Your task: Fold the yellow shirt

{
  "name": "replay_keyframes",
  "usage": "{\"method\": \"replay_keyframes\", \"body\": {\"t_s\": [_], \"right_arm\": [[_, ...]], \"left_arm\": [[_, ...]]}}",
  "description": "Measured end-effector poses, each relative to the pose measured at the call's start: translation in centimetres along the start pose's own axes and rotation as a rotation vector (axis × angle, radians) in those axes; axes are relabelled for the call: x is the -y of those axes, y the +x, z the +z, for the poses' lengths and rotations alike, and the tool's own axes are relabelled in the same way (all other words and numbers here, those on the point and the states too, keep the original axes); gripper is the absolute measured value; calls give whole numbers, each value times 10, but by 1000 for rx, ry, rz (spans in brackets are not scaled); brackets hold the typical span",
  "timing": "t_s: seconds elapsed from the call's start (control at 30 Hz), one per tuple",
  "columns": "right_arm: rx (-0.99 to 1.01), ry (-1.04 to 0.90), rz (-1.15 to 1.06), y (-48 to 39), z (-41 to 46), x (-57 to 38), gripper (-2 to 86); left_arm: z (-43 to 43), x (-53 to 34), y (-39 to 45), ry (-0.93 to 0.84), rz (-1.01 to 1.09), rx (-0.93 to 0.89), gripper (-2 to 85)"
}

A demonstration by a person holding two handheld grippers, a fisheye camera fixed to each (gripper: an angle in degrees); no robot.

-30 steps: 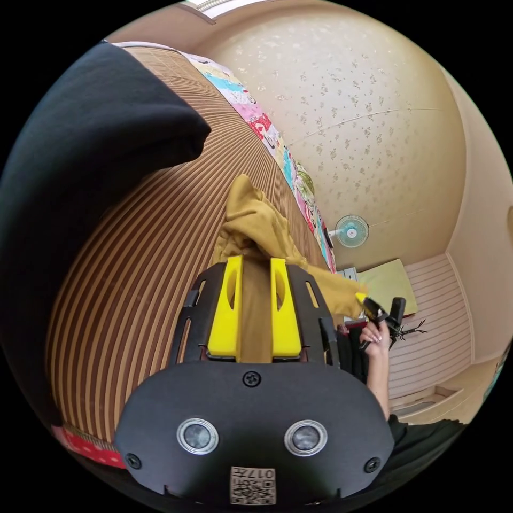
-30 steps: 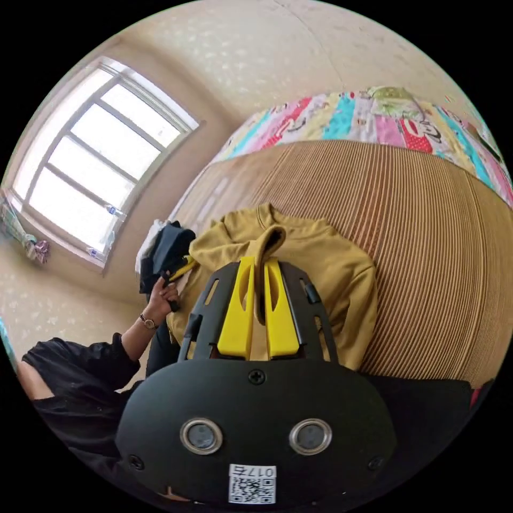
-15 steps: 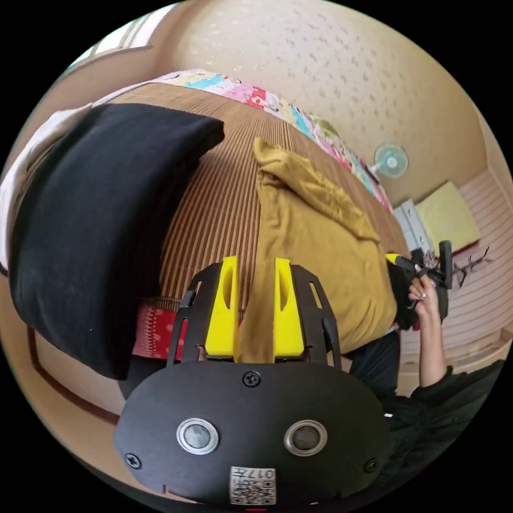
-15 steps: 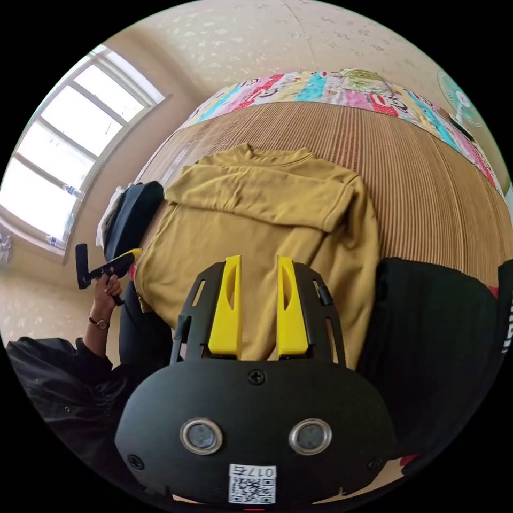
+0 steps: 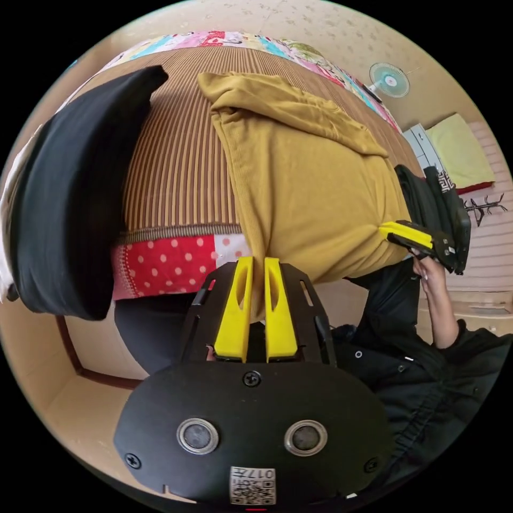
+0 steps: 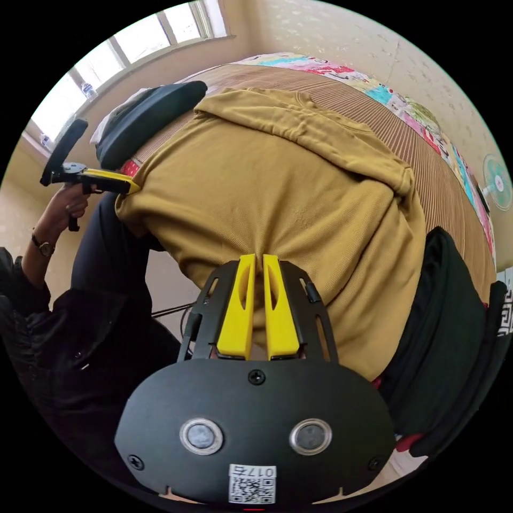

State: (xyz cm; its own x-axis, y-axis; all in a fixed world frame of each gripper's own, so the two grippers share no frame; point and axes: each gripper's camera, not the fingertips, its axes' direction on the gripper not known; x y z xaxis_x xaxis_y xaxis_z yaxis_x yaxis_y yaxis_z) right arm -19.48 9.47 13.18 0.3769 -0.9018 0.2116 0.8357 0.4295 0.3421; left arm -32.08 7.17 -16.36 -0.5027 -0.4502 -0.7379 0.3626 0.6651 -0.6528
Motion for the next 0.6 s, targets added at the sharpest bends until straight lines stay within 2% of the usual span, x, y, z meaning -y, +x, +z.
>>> {"method": "replay_keyframes", "body": {"t_s": [0.1,0.23,0.3,0.37,0.43,0.6], "right_arm": [[73,28,74,13,-25,-22,20],[-136,49,240,40,-68,-71,10],[-179,13,308,57,-75,-88,11],[-263,-109,357,72,-62,-104,15],[-291,-156,375,73,-56,-111,24],[-274,-100,481,72,-68,-127,53]], "left_arm": [[0,-15,-30,50,-80,-34,47],[-16,-29,-57,117,-92,-12,43],[-23,-32,-63,137,-82,27,31],[-33,-34,-68,165,-74,67,5],[-38,-34,-70,180,-60,57,-3],[-42,-23,-63,195,-24,-4,-9]]}}
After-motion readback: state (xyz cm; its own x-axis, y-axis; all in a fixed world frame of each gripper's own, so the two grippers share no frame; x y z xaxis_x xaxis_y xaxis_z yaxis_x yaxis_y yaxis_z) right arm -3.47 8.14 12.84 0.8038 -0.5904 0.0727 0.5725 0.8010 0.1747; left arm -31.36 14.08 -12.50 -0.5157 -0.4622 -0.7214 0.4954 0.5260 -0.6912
